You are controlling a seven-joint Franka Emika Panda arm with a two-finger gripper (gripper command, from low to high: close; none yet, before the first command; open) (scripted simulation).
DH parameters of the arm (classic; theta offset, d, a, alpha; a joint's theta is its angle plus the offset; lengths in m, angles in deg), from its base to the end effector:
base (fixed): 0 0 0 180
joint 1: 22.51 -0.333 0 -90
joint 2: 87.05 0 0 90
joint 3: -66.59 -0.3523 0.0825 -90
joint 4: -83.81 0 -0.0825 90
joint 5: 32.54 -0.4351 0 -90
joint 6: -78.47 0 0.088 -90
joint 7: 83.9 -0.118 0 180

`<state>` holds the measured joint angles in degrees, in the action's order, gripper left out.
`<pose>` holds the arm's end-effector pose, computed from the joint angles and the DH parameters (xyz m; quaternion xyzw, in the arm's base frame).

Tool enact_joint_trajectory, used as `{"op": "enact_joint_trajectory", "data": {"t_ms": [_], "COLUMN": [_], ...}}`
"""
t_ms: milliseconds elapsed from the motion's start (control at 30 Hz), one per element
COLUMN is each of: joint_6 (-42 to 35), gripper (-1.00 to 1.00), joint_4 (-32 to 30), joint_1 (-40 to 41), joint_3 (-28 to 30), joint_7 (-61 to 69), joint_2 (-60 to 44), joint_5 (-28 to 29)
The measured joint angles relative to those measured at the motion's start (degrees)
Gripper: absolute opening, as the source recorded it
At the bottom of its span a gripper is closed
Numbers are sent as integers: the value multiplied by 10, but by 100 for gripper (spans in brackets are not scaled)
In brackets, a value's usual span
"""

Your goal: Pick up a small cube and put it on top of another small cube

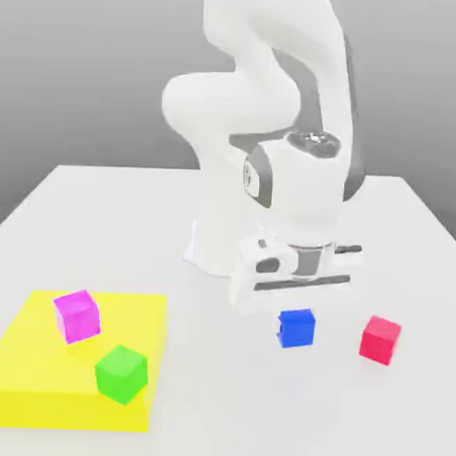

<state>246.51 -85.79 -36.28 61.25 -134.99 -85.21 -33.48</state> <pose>0.3147 0.1074 0.1624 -0.9591 0.2832 -0.0018 0.0016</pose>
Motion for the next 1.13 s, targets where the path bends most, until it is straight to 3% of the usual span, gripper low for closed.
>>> {"op": "enact_joint_trajectory", "data": {"t_ms": [267, 800, 867, 1033, 1067, 1133], "joint_6": [-83, -277, -275, -182, -171, -171], "gripper": [-100, -100, -100, -100, 100, 100], "joint_4": [30, 139, 144, 130, 128, 128], "joint_1": [51, 229, 239, 231, 230, 230], "joint_3": [72, 265, 282, 298, 299, 299], "joint_7": [111, 383, 407, 441, 444, 444], "joint_2": [49, 142, 135, 53, 44, 44], "joint_5": [7, 96, 97, 63, 60, 60]}}
